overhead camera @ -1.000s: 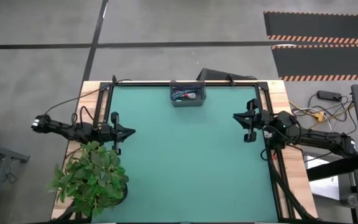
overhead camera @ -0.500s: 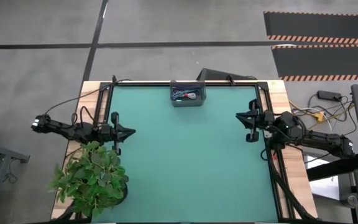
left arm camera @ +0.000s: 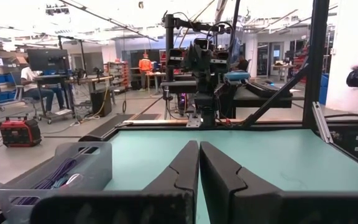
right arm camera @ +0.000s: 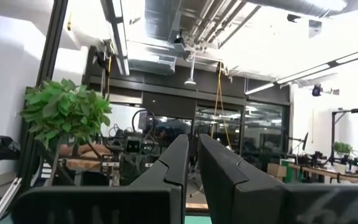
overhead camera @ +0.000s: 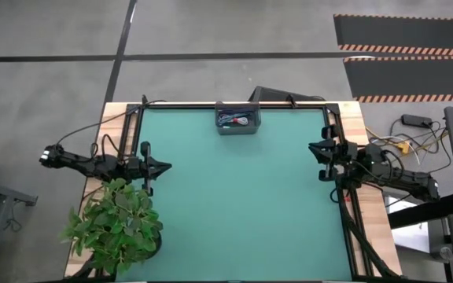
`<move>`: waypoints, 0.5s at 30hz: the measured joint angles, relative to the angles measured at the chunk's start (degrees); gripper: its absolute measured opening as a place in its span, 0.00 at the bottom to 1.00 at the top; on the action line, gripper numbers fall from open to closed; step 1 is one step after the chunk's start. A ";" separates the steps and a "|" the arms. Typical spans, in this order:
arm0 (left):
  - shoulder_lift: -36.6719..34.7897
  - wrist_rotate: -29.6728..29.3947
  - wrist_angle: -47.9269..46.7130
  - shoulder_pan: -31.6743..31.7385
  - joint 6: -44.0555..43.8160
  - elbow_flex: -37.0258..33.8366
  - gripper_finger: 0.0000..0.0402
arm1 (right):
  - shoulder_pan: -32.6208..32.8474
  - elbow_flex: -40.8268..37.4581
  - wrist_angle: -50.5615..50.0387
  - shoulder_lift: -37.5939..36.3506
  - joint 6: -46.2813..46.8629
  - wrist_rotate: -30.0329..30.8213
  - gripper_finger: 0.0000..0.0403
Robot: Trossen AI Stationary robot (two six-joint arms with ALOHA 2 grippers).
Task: Pick and place USB-C Cables
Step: Return to Home Position
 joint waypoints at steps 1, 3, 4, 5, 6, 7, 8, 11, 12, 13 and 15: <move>0.00 0.00 -0.02 0.00 0.00 0.00 0.00 | 0.00 0.00 -0.02 -0.02 0.02 0.00 0.07; 0.00 0.00 0.00 0.01 0.00 0.00 0.00 | 0.00 0.00 -0.02 0.19 0.01 0.00 0.07; 0.00 0.00 -0.02 0.00 0.00 0.00 0.00 | 0.00 0.00 -0.01 0.36 0.00 0.00 0.07; 0.00 0.00 0.00 0.01 0.00 0.00 0.00 | 0.00 0.00 -0.11 0.48 0.01 0.00 0.07; 0.00 0.00 0.00 0.01 0.00 0.00 0.00 | 0.00 0.00 -0.11 0.67 0.01 0.00 0.07; 0.00 0.00 0.00 0.00 0.00 0.00 0.00 | 0.00 0.00 -0.11 0.80 0.00 0.00 0.07; 0.00 0.00 -0.01 0.00 0.00 0.00 0.00 | 0.00 0.00 -0.17 0.91 0.02 0.00 0.07; 0.00 0.00 -0.02 0.00 0.00 0.00 0.00 | 0.00 0.00 -0.70 1.07 0.02 0.00 0.07; 0.00 0.00 0.00 0.02 0.00 0.00 0.00 | 0.00 0.00 -1.08 1.07 0.02 0.00 0.07; 0.00 0.00 0.00 0.00 0.00 0.00 0.00 | 0.00 0.00 -1.26 1.09 0.00 0.00 0.07; 0.00 0.00 0.00 0.01 0.00 0.00 0.00 | 0.00 0.00 -1.19 1.12 0.02 0.00 0.07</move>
